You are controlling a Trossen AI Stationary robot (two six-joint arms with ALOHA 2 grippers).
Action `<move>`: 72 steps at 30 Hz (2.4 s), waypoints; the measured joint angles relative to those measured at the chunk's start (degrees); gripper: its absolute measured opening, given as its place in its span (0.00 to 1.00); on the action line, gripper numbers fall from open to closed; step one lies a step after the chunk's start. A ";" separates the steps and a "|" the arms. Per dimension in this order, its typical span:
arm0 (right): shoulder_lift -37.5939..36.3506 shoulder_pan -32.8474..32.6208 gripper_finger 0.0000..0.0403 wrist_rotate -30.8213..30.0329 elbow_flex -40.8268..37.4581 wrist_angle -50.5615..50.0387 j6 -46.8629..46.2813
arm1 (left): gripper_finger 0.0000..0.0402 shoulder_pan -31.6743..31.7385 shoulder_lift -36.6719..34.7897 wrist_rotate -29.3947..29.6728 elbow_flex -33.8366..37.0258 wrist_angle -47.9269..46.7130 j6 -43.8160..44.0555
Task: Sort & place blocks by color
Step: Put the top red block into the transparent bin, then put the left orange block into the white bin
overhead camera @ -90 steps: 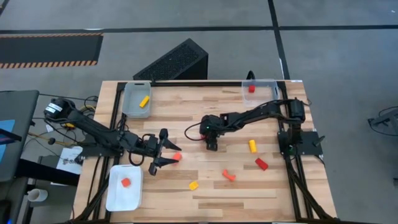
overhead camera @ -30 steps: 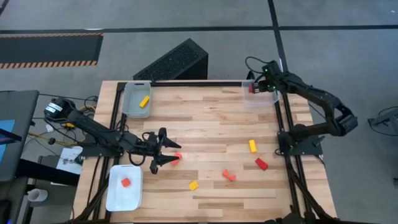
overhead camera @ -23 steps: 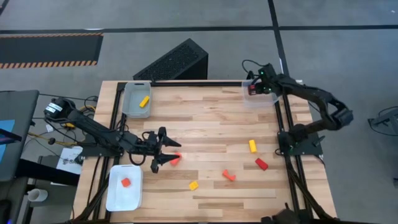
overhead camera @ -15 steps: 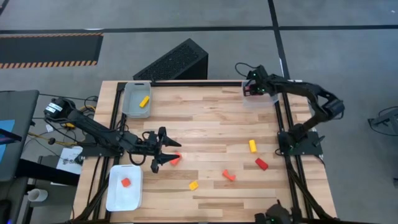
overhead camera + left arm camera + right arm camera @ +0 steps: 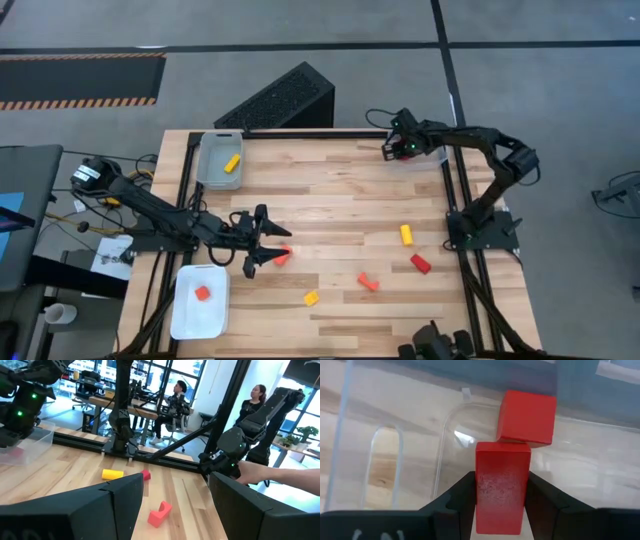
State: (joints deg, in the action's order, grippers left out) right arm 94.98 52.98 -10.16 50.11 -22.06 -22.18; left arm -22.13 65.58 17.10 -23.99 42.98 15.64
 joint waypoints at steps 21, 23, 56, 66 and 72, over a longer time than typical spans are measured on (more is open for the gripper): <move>-1.20 -0.14 0.42 5.88 0.04 -6.25 2.13 | 0.54 0.00 0.00 0.00 0.00 -0.27 0.13; -1.20 -0.14 0.42 5.88 0.04 -6.21 2.37 | 0.54 0.00 0.00 0.04 0.00 -0.29 0.15; -24.49 -8.02 0.65 5.73 0.09 -11.22 7.08 | 0.54 0.00 0.00 0.17 0.00 -1.51 0.20; -32.71 -29.05 0.65 -0.50 0.09 -8.56 4.90 | 0.54 0.00 0.00 0.24 0.00 -1.50 0.15; -32.02 -44.63 0.65 -11.59 -0.35 -2.89 1.30 | 0.54 0.00 0.00 -1.92 -0.02 -1.62 1.59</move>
State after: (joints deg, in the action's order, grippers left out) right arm 62.96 8.35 -21.74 49.76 -24.96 -20.89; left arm -22.13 65.58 15.19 -24.01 41.36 17.23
